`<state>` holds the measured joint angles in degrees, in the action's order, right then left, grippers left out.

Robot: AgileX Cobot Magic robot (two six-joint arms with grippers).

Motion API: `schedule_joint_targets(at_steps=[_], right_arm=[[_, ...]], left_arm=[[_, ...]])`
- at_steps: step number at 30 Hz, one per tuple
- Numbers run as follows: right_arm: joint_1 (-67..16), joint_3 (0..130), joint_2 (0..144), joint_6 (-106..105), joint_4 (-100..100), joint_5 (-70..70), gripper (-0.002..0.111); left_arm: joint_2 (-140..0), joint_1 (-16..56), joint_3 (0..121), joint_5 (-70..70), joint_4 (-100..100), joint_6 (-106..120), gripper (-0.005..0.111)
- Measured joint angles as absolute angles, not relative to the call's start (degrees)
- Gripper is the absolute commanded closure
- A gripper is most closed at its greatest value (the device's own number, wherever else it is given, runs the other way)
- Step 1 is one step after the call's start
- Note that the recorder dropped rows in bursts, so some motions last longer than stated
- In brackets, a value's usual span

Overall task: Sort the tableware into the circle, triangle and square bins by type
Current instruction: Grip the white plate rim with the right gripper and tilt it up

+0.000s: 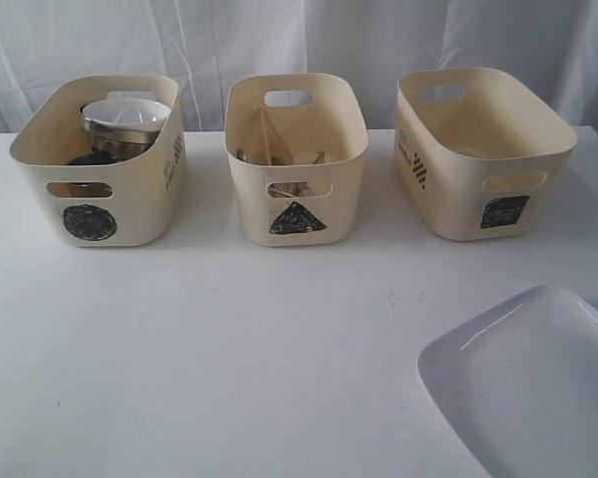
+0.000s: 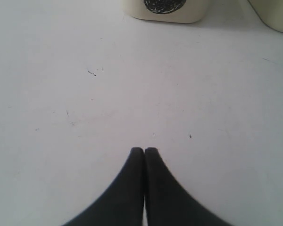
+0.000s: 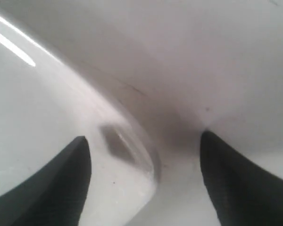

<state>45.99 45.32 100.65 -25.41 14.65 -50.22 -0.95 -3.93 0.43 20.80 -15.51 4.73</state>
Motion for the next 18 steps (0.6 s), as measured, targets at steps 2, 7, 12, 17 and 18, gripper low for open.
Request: schedule_joint_targets(at_steps=[2, 7, 12, 17, 18], right_arm=[[45.02, 45.32, 101.03, -27.17, 16.14, -49.97, 0.048], [42.44, 44.58, 102.12, -35.8, 24.27, -48.75, 0.05], [42.11, 44.33, 104.82, -37.55, 30.89, -48.89, 0.083], [41.85, 42.63, 111.34, -39.72, 39.96, -58.8, 0.108], [41.66, 42.05, 112.62, -39.72, 41.16, -60.67, 0.108]], left_arm=[[-0.95, -3.93, 0.43, 20.8, -15.51, 4.73, 0.107], [-0.95, -3.93, 0.43, 20.8, -15.51, 4.73, 0.107], [-0.95, -3.93, 0.43, 20.8, -15.51, 4.73, 0.107], [-0.95, -3.93, 0.43, 20.8, -15.51, 4.73, 0.107], [-0.95, -3.93, 0.43, 20.8, -15.51, 4.73, 0.107]])
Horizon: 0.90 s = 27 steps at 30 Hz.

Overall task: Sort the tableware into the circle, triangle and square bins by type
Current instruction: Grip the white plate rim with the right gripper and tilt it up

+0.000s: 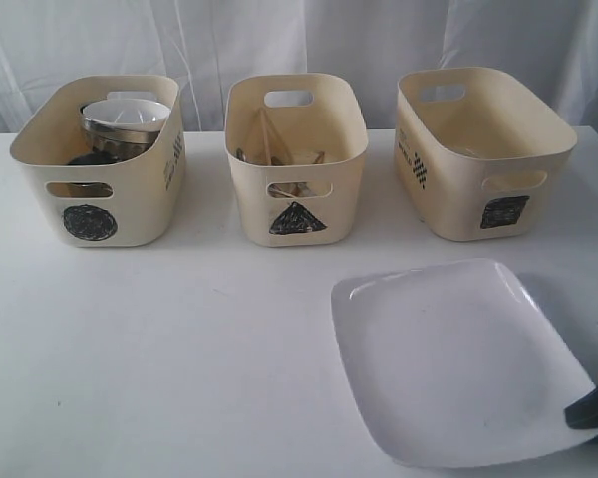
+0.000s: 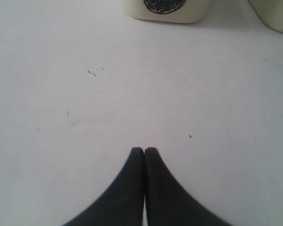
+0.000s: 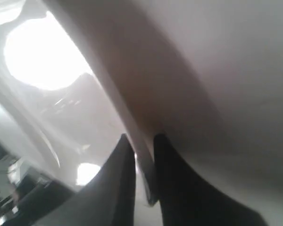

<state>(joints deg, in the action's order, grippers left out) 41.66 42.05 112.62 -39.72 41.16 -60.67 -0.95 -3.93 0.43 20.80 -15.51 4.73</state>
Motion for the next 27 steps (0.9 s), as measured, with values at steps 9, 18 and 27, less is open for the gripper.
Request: schedule_joint_targets(at_steps=[9, 18, 27], right_arm=[[41.58, 40.95, 113.79, -38.61, 41.04, -63.33, 0.108], [39.22, 39.65, 103.87, -38.99, 35.21, -57.42, 0.108], [35.36, 39.57, 92.06, -41.12, 34.74, -54.99, 0.108]], left_arm=[[-0.95, -3.93, 0.43, 20.8, -15.51, 4.73, 0.107], [-0.95, -3.93, 0.43, 20.8, -15.51, 4.73, 0.107], [-0.95, -3.93, 0.43, 20.8, -15.51, 4.73, 0.107]])
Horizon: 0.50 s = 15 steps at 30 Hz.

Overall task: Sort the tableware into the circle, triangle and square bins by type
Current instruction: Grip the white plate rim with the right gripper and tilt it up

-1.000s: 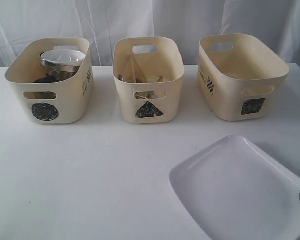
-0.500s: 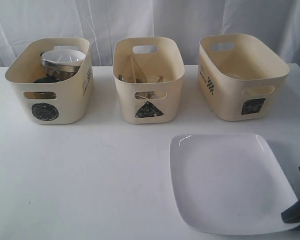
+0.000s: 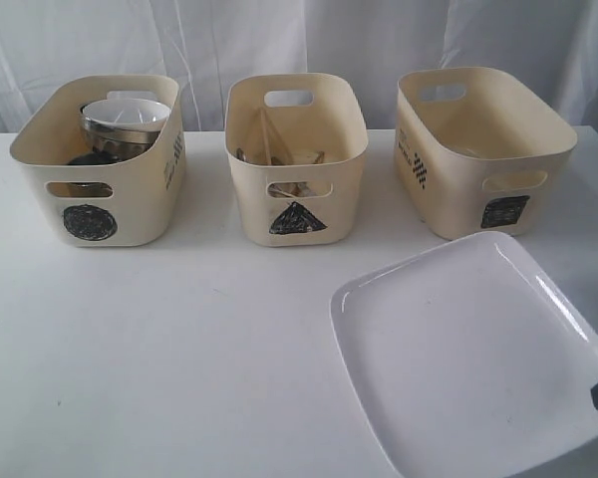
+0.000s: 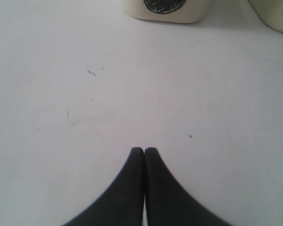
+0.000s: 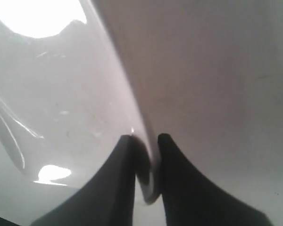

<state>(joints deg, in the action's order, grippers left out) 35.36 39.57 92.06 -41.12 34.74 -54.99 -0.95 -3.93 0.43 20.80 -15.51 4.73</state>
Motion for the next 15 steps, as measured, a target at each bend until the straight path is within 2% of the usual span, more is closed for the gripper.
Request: schedule_joint_targets(at_steps=[6, 15], right_arm=[[35.06, 41.39, 89.71, -49.65, 44.93, -61.32, 0.108], [34.91, 41.73, 89.58, -51.68, 45.7, -61.72, 0.108]], left_arm=[[-0.95, -3.93, 0.43, 20.8, -15.51, 4.73, 0.107], [-0.95, -3.93, 0.43, 20.8, -15.51, 4.73, 0.107]])
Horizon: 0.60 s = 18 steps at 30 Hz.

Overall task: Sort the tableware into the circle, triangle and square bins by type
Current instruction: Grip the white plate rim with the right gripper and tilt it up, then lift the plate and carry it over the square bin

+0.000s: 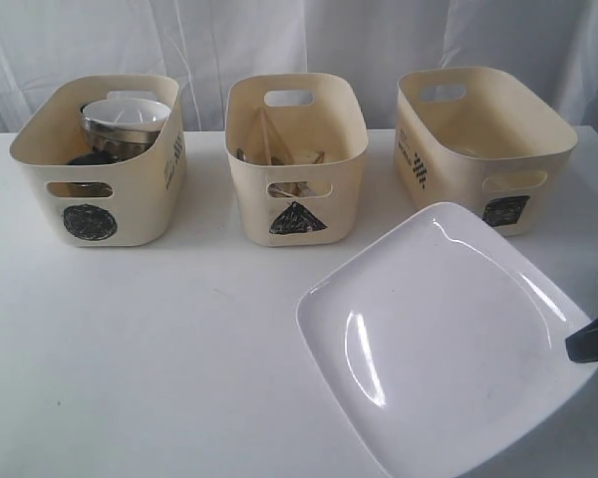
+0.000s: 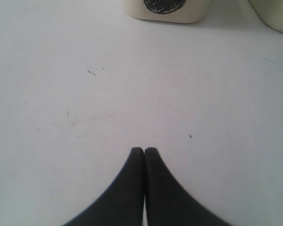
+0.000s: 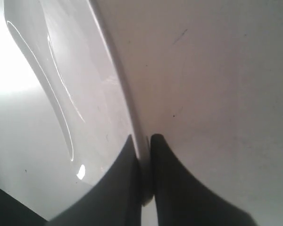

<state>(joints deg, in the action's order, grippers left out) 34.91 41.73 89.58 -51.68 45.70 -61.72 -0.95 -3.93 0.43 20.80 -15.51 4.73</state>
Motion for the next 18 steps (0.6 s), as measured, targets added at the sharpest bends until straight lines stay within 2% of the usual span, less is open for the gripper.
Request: schedule_joint_targets(at_steps=[6, 12, 18], right_arm=[[34.91, 41.73, 89.58, -55.48, 49.39, -64.9, 0.108], [34.81, 41.73, 89.58, -62.55, 61.28, -68.17, 0.108], [34.81, 41.73, 88.75, -63.17, 61.94, -67.8, 0.108]], left_arm=[[-0.95, -3.93, 0.43, 20.8, -15.51, 4.73, 0.107], [-0.95, -3.93, 0.43, 20.8, -15.51, 4.73, 0.107], [-0.95, -3.93, 0.43, 20.8, -15.51, 4.73, 0.107]])
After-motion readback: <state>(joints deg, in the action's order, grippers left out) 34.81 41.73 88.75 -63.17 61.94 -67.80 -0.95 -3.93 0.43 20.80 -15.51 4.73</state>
